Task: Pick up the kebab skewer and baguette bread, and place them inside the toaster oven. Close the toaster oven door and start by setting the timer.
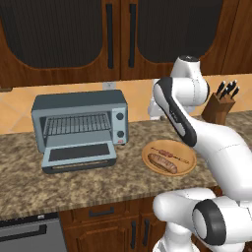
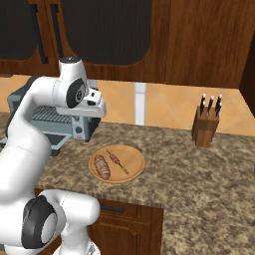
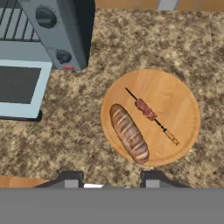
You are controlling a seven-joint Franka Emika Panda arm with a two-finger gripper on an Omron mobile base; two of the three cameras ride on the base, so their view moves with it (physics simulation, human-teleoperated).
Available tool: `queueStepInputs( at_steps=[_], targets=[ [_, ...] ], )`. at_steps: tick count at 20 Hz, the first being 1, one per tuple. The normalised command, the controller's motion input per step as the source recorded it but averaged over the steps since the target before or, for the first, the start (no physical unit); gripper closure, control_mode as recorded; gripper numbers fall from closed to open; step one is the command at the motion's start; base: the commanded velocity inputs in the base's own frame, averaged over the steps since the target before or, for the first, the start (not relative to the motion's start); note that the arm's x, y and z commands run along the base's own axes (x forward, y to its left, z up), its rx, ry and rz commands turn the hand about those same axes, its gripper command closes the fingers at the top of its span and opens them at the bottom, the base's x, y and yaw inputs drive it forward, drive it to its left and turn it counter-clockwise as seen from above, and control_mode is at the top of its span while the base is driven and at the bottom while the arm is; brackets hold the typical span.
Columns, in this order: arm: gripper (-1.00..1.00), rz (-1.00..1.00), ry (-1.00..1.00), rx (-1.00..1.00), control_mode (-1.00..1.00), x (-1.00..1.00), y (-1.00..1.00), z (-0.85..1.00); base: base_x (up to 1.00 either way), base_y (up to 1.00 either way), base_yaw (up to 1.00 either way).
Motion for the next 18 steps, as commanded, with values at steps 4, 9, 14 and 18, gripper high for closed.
queueStepInputs(
  at_steps=[4, 9, 14, 18],
  targets=[
    [-1.00, 0.02, 0.00, 0.00, -1.00, -0.53, 0.16, 0.00, 0.00, 0.00, 0.00],
    [-1.00, 0.21, 0.00, -0.05, -1.00, -1.00, 0.66, 0.00, 0.00, 0.00, 0.00],
    [-1.00, 0.29, 0.03, 0.00, -1.00, -0.91, 0.84, -0.01, 0.00, 0.00, 0.00],
    [-1.00, 0.00, -0.04, 0.00, -1.00, -0.23, 1.00, -0.02, 0.00, 0.00, 0.00]
  ],
)
